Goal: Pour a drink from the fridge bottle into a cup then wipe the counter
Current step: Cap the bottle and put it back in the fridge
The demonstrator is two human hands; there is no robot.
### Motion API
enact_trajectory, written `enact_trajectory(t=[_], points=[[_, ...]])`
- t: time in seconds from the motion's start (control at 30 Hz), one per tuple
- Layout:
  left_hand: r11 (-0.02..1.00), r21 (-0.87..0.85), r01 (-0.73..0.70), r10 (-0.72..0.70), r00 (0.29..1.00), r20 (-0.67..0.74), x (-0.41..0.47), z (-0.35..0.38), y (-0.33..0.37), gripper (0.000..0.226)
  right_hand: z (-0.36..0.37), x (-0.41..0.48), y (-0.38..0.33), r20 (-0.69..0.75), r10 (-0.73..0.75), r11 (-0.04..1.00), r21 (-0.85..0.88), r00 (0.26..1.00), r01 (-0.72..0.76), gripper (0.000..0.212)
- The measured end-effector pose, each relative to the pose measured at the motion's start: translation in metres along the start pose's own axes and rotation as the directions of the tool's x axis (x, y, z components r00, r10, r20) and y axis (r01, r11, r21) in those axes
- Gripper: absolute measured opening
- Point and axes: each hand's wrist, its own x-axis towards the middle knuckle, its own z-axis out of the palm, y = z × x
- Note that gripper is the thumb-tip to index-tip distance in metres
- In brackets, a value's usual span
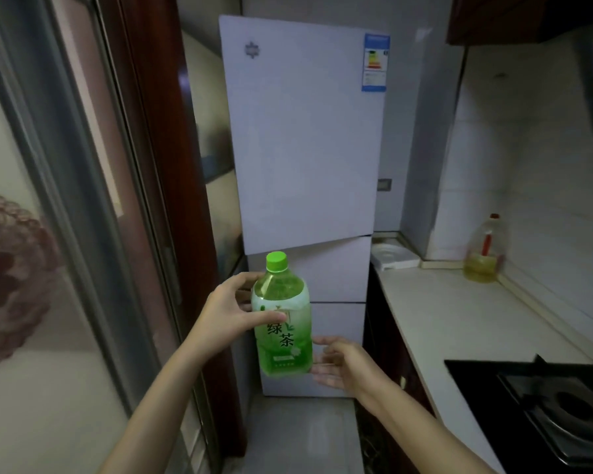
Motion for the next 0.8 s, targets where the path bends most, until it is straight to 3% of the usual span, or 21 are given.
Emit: enact_trajectory(t=[0.3,0.5,0.8], points=[[0.998,0.017,-0.061,0.062,0.994,-0.088,0.127,-0.02,-0.031,0.072,0.02,0.131,-0.086,0.068,-0.072,0.995,-0.071,0.995,0.077,0.029],[0.999,-0.022,-0.047,0.045,0.993,-0.109,0.177,-0.041,-0.053,0.066,0.039,0.183,-0.111,0.106,-0.044,0.993,-0.104,0.993,0.055,0.03],[0.992,-0.124,-0.017,0.004,0.995,-0.1,0.26,-0.072,-0.096,0.087,0.079,0.248,-0.133,0.045,-0.025,0.995,-0.096,0.999,0.03,0.027]])
